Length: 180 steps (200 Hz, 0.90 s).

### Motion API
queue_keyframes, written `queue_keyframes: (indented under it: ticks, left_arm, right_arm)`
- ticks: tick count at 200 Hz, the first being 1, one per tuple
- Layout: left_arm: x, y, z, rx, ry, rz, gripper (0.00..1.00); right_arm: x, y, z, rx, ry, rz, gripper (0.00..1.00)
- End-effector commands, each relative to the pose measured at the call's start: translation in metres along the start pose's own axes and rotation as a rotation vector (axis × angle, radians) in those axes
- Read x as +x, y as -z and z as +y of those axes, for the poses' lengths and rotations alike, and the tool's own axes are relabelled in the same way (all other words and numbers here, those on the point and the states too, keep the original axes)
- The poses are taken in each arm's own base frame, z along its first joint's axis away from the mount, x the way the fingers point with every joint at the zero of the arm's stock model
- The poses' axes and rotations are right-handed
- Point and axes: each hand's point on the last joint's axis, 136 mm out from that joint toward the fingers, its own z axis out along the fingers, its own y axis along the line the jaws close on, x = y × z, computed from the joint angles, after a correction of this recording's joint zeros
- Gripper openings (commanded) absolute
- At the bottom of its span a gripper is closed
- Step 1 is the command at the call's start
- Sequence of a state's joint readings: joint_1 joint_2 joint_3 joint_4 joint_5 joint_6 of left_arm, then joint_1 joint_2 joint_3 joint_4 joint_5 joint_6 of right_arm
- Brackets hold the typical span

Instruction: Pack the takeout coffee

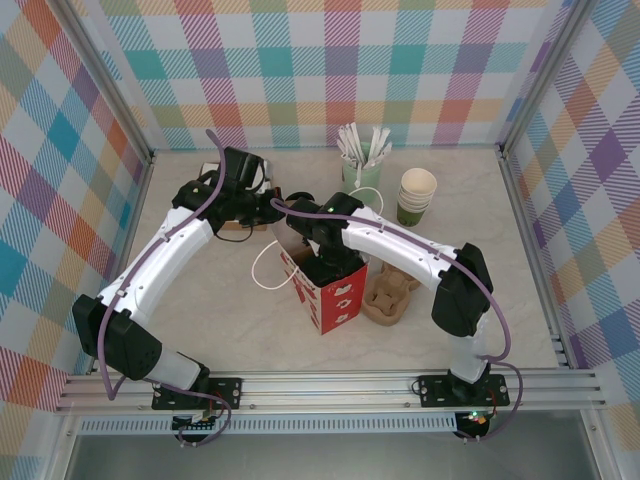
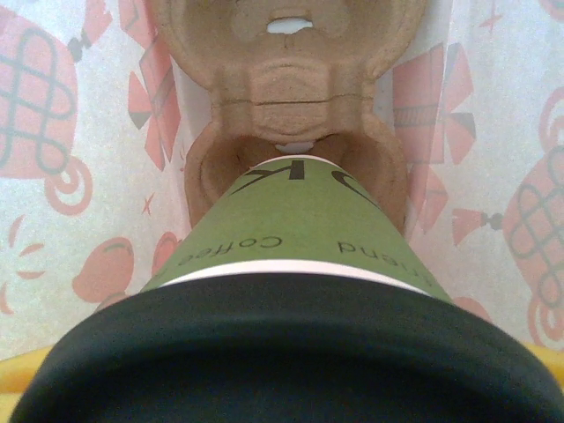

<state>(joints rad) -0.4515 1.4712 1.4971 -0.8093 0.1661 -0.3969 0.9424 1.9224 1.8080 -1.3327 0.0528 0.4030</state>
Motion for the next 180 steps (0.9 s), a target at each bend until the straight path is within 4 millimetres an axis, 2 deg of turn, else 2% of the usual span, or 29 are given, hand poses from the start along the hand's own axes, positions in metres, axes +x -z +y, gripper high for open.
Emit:
queue_keyframes:
  ticks: [1, 102, 180]
  left_arm:
    - [-0.001, 0.001, -0.007, 0.015, -0.008, 0.003, 0.04]
    - [0.000, 0.001, -0.007, 0.015, -0.006, 0.003, 0.04]
    - [0.000, 0.001, -0.007, 0.015, -0.007, 0.004, 0.04]
  right_arm:
    - [0.001, 0.003, -0.001, 0.011, 0.021, -0.010, 0.73]
    - [0.002, -0.006, 0.002, -0.004, 0.022, 0.005, 0.73]
    - [0.008, -0.034, -0.003, 0.029, 0.028, 0.060, 0.73]
